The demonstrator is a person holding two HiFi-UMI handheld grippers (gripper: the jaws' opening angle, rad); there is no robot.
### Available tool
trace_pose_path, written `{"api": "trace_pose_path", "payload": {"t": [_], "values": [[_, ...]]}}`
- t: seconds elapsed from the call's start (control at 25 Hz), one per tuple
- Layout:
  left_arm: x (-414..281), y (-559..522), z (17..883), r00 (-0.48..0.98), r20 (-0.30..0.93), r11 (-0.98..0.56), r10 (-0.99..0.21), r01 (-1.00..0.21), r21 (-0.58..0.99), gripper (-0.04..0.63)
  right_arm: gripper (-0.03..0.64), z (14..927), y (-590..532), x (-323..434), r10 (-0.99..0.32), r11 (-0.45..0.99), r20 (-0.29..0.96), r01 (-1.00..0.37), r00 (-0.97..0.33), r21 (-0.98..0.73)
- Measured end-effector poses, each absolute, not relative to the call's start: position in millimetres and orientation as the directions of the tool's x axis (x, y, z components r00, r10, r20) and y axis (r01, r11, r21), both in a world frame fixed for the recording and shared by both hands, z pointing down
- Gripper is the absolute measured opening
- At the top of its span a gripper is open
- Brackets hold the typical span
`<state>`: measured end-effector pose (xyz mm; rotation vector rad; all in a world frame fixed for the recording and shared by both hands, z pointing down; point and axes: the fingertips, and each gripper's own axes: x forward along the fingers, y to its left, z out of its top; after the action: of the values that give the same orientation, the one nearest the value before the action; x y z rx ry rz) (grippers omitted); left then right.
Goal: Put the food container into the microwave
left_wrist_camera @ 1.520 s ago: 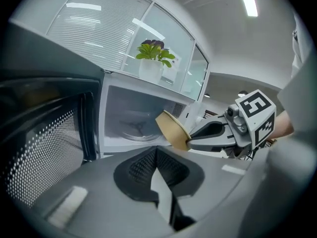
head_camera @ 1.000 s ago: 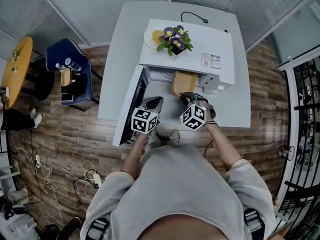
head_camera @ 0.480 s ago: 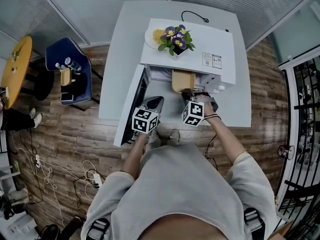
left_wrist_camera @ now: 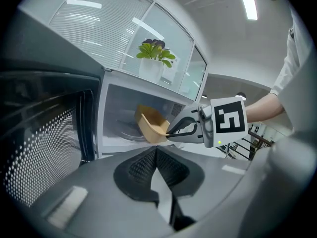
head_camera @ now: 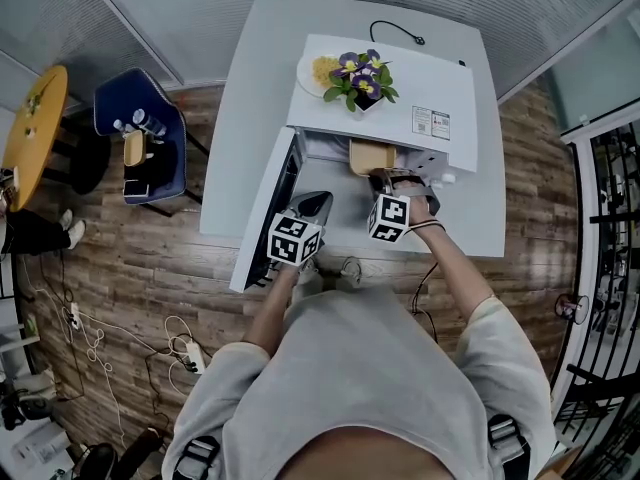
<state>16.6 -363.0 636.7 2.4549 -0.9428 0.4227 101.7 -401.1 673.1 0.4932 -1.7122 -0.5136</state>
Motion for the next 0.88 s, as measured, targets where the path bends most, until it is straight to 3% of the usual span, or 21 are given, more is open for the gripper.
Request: {"api": "trace_pose_path", "payload": {"t": [0.88], "values": [[8.9,-366.1,639.1,0.707,0.452,-0.635,-0.545,-0.699,0.329,0.011,0.021,688.9,-466.0,94.9,-0.614,0.788,0.774,-0.075,-0.156,0.611]]}}
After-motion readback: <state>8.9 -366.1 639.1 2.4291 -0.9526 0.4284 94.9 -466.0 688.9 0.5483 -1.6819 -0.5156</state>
